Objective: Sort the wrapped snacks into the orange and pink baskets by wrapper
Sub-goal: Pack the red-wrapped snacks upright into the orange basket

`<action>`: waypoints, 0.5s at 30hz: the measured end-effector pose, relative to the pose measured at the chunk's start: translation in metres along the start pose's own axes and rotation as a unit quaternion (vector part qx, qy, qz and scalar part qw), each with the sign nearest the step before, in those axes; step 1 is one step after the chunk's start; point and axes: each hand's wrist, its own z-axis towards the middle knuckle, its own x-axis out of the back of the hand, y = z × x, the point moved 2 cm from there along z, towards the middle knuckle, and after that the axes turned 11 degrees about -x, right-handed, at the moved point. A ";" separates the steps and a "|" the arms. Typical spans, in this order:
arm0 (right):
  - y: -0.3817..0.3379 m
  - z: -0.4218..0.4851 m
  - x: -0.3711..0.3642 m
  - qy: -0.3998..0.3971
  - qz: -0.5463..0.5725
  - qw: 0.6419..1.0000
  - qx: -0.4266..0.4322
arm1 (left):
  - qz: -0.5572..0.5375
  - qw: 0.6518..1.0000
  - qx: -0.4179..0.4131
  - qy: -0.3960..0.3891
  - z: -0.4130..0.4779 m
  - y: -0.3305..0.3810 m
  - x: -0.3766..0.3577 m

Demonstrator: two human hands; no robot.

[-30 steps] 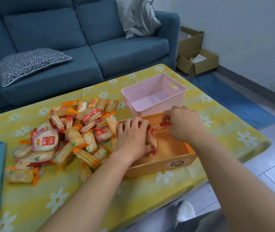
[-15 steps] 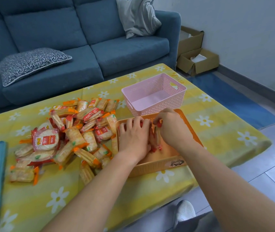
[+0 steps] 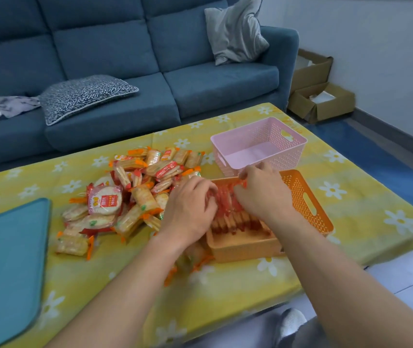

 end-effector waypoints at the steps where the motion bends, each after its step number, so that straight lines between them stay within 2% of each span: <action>1: -0.016 -0.003 -0.001 0.014 0.023 0.999 0.025 | 0.002 1.000 0.023 0.018 -0.008 -0.014 0.010; 4: -0.066 -0.012 -0.014 -0.012 0.089 0.989 0.121 | 0.004 0.992 0.124 0.030 -0.033 -0.059 0.035; 7: -0.110 -0.017 -0.049 -0.128 0.089 0.972 0.176 | 0.026 0.978 0.202 0.033 -0.059 -0.100 0.060; 9: -0.127 -0.017 -0.081 -0.184 0.030 0.967 0.172 | 0.063 0.968 0.241 0.026 -0.075 -0.127 0.073; 11: -0.134 -0.016 -0.112 -0.208 -0.070 0.962 0.165 | 0.086 0.958 0.272 -0.003 -0.084 -0.153 0.080; 13: -0.135 -0.015 -0.132 -0.206 -0.169 0.950 0.163 | 0.093 0.954 0.280 -0.055 -0.084 -0.174 0.086; 15: -0.135 -0.011 -0.145 -0.191 -0.203 0.948 0.156 | 0.109 0.952 0.261 -0.118 -0.077 -0.190 0.087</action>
